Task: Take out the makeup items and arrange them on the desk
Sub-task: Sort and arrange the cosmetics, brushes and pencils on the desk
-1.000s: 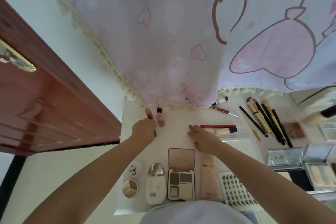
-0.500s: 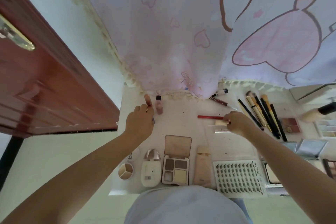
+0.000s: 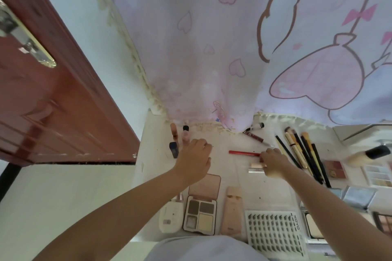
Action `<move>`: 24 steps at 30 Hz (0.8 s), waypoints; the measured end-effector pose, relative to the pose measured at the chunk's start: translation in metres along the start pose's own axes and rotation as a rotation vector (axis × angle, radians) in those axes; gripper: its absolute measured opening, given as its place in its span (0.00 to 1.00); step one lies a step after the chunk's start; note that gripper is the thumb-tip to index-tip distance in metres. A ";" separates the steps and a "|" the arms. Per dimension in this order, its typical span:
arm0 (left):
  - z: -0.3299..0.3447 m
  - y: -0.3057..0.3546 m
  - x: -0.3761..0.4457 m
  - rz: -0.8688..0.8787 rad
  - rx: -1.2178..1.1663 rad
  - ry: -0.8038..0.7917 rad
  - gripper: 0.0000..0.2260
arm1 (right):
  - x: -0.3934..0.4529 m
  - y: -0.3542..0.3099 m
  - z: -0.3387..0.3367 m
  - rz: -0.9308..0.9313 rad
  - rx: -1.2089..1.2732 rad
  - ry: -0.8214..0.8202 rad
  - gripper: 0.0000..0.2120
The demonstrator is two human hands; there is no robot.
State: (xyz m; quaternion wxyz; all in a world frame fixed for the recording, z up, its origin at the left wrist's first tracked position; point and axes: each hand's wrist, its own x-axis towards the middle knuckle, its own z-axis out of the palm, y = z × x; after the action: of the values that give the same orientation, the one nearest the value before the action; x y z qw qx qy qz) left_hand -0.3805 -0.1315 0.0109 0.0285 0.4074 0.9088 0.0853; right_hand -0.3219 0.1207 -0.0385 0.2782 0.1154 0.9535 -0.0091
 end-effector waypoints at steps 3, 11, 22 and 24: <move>0.002 0.012 0.008 -0.006 -0.044 -0.035 0.15 | -0.003 0.001 0.004 0.008 0.083 0.033 0.09; 0.017 0.018 0.019 -0.034 -0.059 -0.075 0.15 | -0.009 0.013 0.003 0.021 0.164 0.069 0.16; 0.019 0.029 0.037 -0.088 -0.146 -0.214 0.15 | -0.021 0.017 -0.003 -0.081 0.164 0.048 0.14; 0.018 0.033 0.044 -0.130 -0.257 -0.263 0.17 | -0.026 0.020 -0.008 -0.132 0.232 0.135 0.11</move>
State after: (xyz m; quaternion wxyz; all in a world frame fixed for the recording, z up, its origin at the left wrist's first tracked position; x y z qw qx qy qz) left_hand -0.3827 -0.0749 0.0002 0.2040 0.3485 0.9034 0.1445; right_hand -0.3001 0.1351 -0.0166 0.1968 0.0842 0.9682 -0.1298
